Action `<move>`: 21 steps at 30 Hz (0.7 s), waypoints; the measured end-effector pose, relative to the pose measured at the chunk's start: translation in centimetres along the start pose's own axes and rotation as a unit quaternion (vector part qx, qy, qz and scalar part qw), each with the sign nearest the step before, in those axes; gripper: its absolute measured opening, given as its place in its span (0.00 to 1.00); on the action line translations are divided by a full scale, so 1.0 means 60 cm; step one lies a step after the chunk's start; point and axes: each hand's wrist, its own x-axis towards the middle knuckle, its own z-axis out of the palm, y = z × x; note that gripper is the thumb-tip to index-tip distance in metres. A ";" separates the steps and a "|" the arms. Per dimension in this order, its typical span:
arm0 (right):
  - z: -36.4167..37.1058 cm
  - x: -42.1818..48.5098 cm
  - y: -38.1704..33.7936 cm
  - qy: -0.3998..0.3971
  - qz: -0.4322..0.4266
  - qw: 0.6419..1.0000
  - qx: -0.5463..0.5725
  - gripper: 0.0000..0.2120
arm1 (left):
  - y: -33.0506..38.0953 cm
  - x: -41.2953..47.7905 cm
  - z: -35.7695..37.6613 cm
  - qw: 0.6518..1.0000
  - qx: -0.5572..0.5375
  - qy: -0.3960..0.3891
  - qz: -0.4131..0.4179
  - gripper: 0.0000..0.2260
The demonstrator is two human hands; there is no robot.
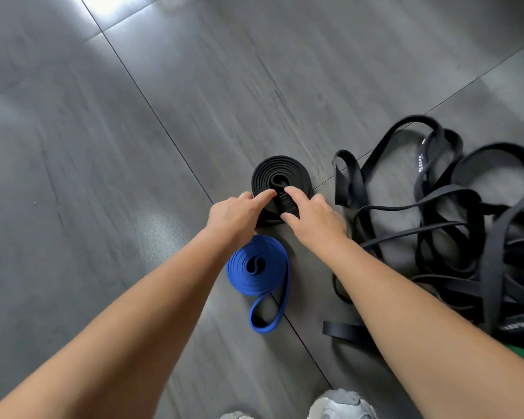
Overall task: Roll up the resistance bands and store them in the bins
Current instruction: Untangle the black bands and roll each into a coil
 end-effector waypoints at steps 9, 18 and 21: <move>0.019 -0.034 0.003 -0.049 -0.081 0.995 -0.009 0.25 | 0.001 0.002 -0.020 0.999 -0.010 -0.043 0.020 0.28; 0.016 -0.082 0.040 -0.015 -0.068 0.997 0.042 0.23 | -0.011 -0.039 0.010 0.998 0.016 -0.056 -0.005 0.37; 0.016 -0.128 0.100 0.107 -0.011 0.994 0.019 0.20 | -0.002 -0.064 0.011 1.000 0.012 0.011 0.012 0.36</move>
